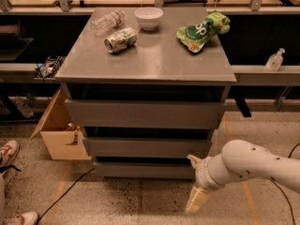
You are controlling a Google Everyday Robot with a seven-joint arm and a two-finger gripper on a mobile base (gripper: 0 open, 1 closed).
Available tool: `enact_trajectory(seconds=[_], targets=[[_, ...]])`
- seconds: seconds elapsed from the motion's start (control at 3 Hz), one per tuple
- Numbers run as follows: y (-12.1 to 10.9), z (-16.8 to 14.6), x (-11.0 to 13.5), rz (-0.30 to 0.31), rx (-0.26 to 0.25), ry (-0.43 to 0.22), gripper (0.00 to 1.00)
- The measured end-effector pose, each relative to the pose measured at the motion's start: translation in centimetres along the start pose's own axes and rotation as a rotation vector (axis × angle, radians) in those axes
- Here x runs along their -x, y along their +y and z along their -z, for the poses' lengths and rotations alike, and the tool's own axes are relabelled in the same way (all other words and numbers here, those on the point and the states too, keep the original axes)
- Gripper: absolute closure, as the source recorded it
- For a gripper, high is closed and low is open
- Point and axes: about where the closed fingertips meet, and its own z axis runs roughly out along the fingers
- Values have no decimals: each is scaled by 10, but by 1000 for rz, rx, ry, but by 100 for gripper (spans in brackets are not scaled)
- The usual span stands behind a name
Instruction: Open bottom drawer
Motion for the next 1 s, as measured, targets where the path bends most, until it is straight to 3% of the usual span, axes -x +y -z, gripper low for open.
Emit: enact_trajectory(seconds=[1.0], targets=[[-18,-115,-103,-4,29,49,0]])
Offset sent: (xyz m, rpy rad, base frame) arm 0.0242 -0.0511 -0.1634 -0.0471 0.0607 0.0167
